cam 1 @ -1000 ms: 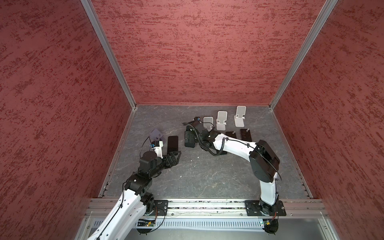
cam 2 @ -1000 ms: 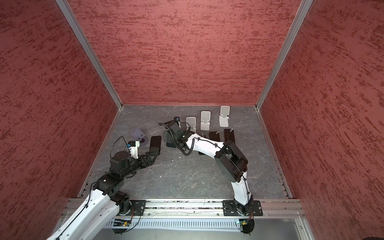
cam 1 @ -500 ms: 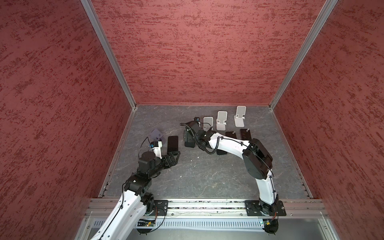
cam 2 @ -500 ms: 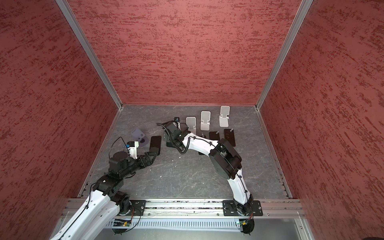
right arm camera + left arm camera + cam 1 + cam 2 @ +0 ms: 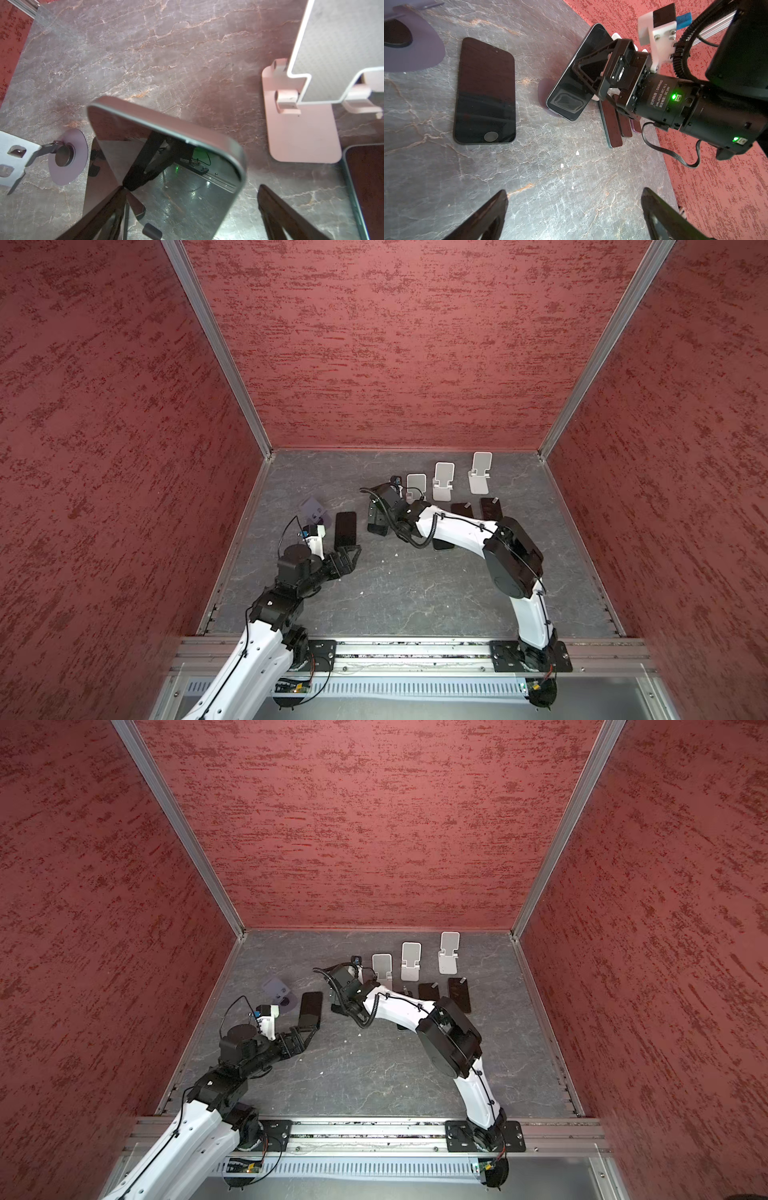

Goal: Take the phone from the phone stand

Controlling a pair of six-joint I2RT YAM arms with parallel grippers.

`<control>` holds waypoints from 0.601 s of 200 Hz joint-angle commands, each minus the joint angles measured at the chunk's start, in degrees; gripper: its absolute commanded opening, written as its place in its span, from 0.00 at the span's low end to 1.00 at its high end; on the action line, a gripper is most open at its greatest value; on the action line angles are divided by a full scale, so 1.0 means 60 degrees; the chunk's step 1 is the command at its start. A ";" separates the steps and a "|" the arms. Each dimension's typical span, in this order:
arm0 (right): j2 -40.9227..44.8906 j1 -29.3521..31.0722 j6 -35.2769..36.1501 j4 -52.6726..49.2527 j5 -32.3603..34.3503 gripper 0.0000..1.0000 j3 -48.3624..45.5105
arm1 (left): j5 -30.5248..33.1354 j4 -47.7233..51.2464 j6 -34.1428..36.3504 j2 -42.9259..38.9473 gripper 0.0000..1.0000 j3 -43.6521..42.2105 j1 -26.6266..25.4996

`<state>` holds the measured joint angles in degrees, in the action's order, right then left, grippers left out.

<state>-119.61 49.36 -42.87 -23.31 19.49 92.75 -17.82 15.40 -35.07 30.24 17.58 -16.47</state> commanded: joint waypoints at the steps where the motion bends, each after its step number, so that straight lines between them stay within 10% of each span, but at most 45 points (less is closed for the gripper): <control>1: -0.0220 0.0049 -0.0325 -0.0317 0.0385 0.99 0.0372 | -0.0091 -0.0149 0.0226 -0.0118 1.00 -0.0162 0.0079; 120: -0.0106 0.0221 -0.0440 -0.0319 0.0296 0.98 0.0496 | -0.0142 -0.0135 0.0359 -0.0133 1.00 -0.0343 0.0123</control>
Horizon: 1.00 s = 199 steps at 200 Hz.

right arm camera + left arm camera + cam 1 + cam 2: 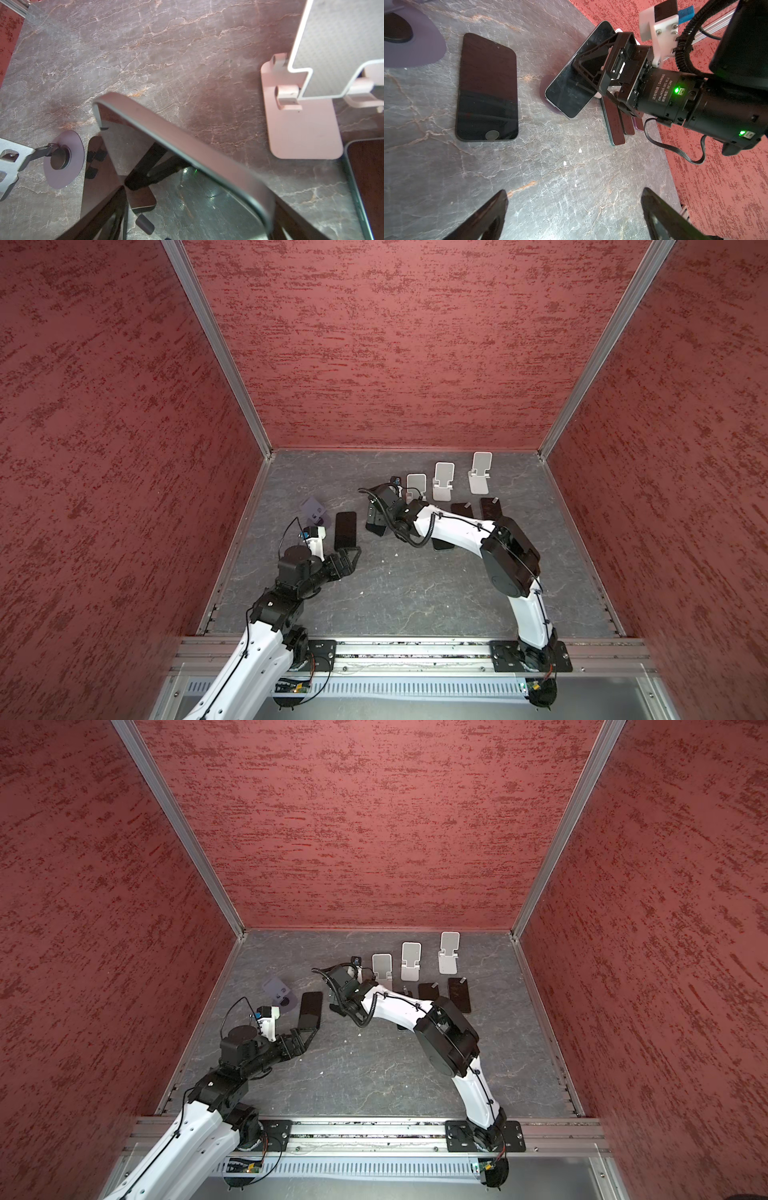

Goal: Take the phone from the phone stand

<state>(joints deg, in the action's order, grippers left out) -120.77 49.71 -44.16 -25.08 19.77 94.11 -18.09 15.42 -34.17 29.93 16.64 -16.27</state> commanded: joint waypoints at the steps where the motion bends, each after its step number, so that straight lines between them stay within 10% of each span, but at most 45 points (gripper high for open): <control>1: 0.0103 0.0165 -0.0219 -0.0024 0.0249 0.98 0.0269 | -0.0095 -0.0138 0.0206 -0.0082 1.00 -0.0191 0.0090; 199: 0.2544 -0.0154 0.0999 -0.0291 0.0114 0.99 -0.1032 | 0.0814 -0.0231 0.1964 0.1654 0.99 0.0752 -0.0952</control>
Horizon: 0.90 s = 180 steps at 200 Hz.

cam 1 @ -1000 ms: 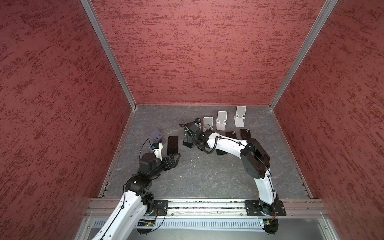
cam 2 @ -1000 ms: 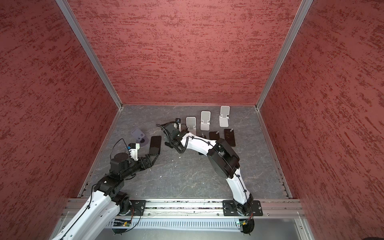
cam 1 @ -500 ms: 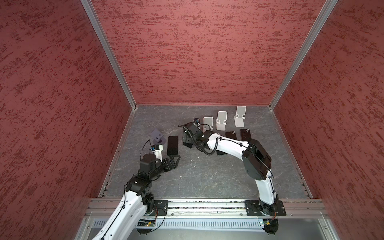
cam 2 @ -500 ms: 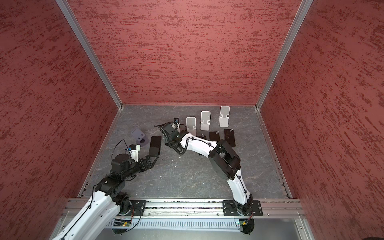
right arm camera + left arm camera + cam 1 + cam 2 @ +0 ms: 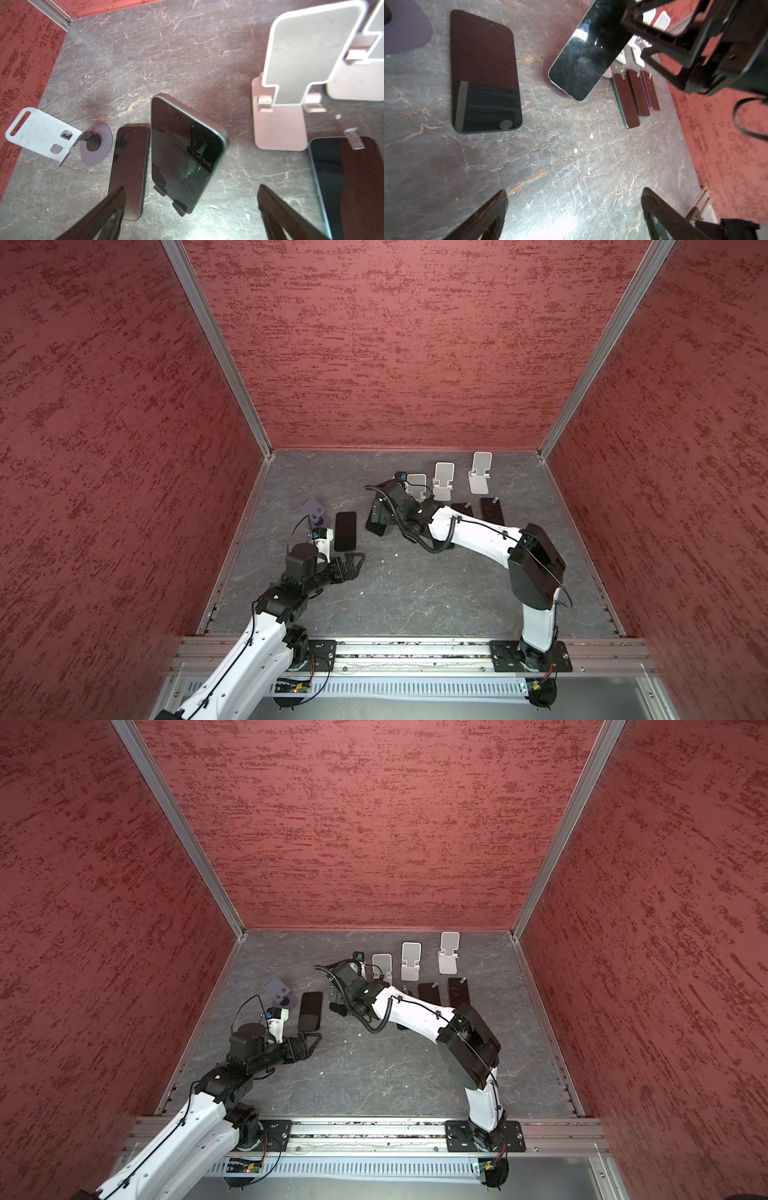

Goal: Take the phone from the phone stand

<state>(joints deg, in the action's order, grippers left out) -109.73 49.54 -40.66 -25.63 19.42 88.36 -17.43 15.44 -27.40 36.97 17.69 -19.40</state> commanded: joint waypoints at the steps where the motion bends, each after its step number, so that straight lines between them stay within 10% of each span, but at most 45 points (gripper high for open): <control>1: 0.0722 -0.0133 0.0433 -0.0205 0.0175 0.99 -0.0083 | 0.0743 -0.0240 0.0848 0.0514 0.99 0.0586 -0.0452; 180: 0.3152 -0.1602 0.2088 0.0221 -0.0669 0.99 -0.2262 | 0.1198 -0.2387 0.4870 0.7181 1.00 0.4303 -0.0945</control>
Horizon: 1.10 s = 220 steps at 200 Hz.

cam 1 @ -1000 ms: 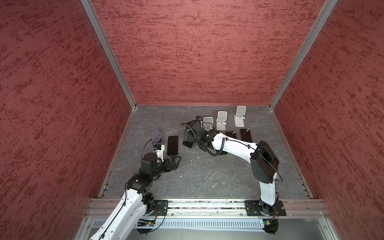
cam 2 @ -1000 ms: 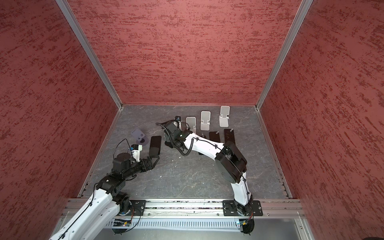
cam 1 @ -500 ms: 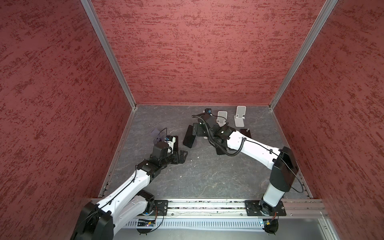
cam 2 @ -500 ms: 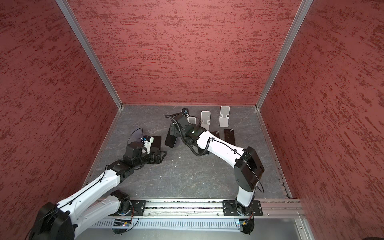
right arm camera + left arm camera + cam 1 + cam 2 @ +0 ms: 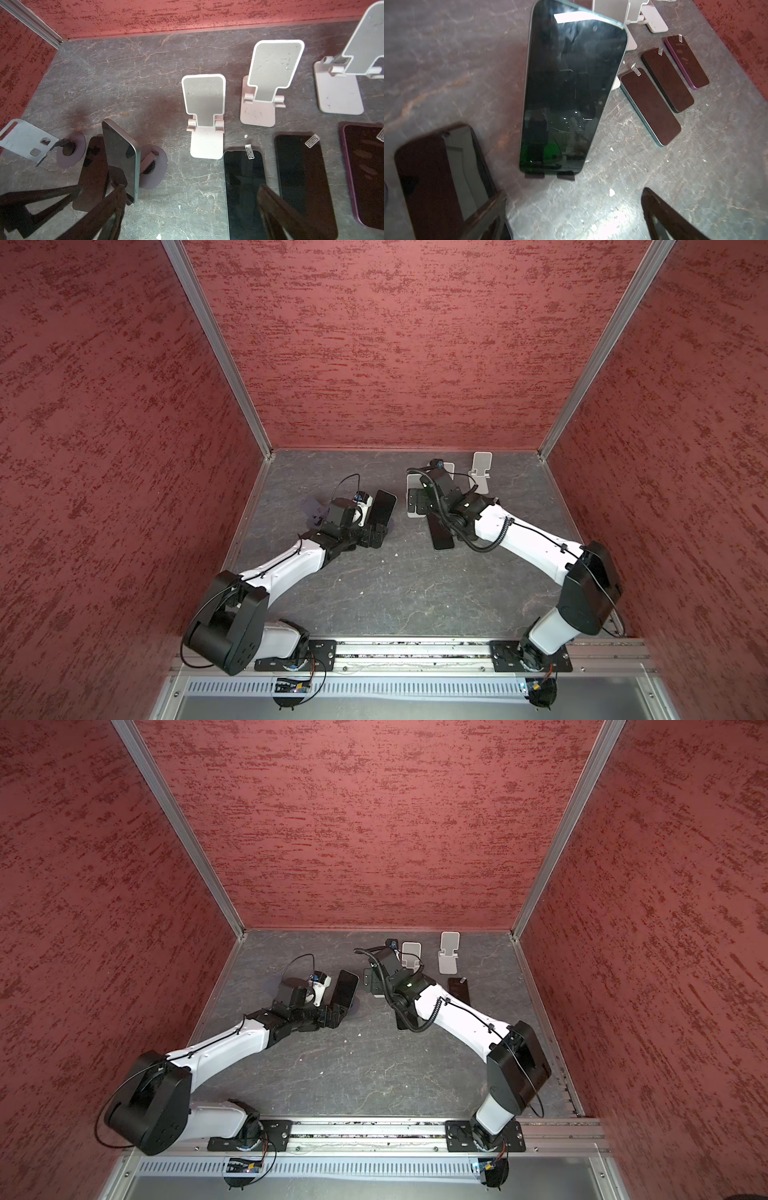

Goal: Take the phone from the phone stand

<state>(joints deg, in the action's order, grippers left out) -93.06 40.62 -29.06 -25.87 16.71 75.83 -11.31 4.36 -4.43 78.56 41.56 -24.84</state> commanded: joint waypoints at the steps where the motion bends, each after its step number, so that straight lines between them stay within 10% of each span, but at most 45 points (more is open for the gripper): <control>1: 0.0375 -0.0118 0.0162 0.0265 -0.0220 0.99 -0.0181 | 0.0182 -0.0553 0.1058 0.0264 0.99 0.0332 -0.0036; 220: 0.1023 -0.0691 0.0214 0.0991 -0.0595 0.99 -0.1250 | 0.1611 -0.0624 0.2041 0.2624 1.00 0.2166 -0.0479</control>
<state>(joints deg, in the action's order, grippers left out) -87.09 36.95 -28.01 -21.34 14.06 68.47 -6.33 0.47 6.31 93.12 53.39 -26.20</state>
